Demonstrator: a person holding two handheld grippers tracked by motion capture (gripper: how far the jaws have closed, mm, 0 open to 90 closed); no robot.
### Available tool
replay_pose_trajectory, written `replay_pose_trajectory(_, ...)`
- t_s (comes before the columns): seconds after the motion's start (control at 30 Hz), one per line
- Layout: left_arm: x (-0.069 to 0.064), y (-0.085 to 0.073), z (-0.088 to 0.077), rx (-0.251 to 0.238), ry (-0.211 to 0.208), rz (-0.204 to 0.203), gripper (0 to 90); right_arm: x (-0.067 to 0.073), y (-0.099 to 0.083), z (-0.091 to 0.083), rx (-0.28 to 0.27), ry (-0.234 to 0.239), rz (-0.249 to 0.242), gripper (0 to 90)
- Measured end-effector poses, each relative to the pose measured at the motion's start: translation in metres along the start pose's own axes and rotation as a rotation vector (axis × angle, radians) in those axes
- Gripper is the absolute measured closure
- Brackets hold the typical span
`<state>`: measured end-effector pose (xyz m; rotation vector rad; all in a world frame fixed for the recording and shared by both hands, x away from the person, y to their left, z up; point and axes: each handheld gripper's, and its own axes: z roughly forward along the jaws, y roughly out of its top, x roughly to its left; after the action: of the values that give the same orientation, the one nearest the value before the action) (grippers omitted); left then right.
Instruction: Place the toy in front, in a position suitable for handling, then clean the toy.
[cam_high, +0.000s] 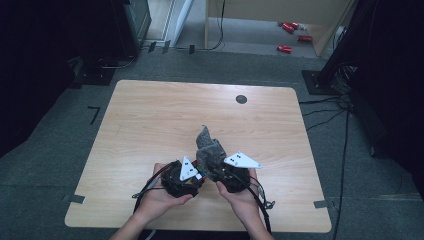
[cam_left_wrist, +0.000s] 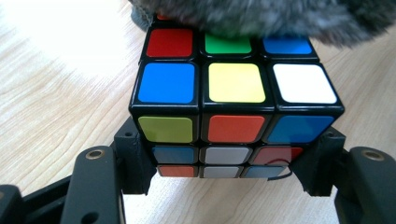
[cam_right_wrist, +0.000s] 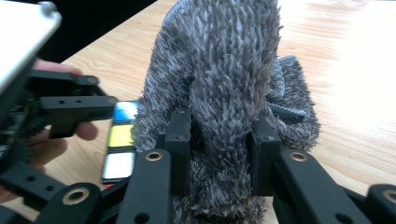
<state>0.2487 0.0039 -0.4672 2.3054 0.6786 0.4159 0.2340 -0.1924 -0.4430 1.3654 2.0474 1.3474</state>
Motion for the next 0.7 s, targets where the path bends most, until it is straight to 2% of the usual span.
replay_pose_trajectory(0.07,0.002,-0.001,-0.002,-0.025,-0.019,-0.003,35.1,-0.005,0.002,-0.003,-0.005,-0.013,0.012,68.6)
replay_pose_trajectory(0.2,0.004,-0.002,-0.004,-0.041,-0.019,-0.013,35.2,-0.011,0.004,-0.009,-0.034,-0.003,0.036,68.9)
replay_pose_trajectory(0.3,0.006,-0.003,-0.003,-0.043,-0.023,-0.022,35.2,-0.011,0.005,-0.011,-0.041,0.005,0.035,68.9)
replay_pose_trajectory(0.43,0.002,-0.003,0.0,-0.02,-0.008,0.002,35.1,-0.001,0.006,-0.012,-0.04,0.029,0.006,68.9)
replay_pose_trajectory(0.5,-0.002,-0.002,0.001,-0.012,-0.008,0.013,35.2,0.006,0.006,-0.011,-0.036,0.043,-0.01,68.9)
replay_pose_trajectory(0.53,-0.004,-0.001,0.002,-0.005,-0.004,0.013,35.2,0.015,0.005,-0.009,-0.025,0.061,-0.028,68.9)
replay_pose_trajectory(0.6,-0.004,0.0,0.002,0.001,0.0,0.014,35.1,0.02,0.005,-0.007,-0.021,0.066,-0.038,68.9)
replay_pose_trajectory(0.63,-0.004,0.0,0.002,0.006,0.001,0.013,35.2,0.029,0.003,-0.005,-0.008,0.049,-0.075,69.0)
replay_pose_trajectory(0.67,-0.004,0.0,0.001,0.005,0.004,0.015,35.2,0.029,0.003,-0.005,-0.008,0.049,-0.075,69.0)
replay_pose_trajectory(0.7,-0.003,0.0,0.0,0.0,0.004,0.013,35.2,0.033,0.003,-0.005,-0.009,0.027,-0.094,69.0)
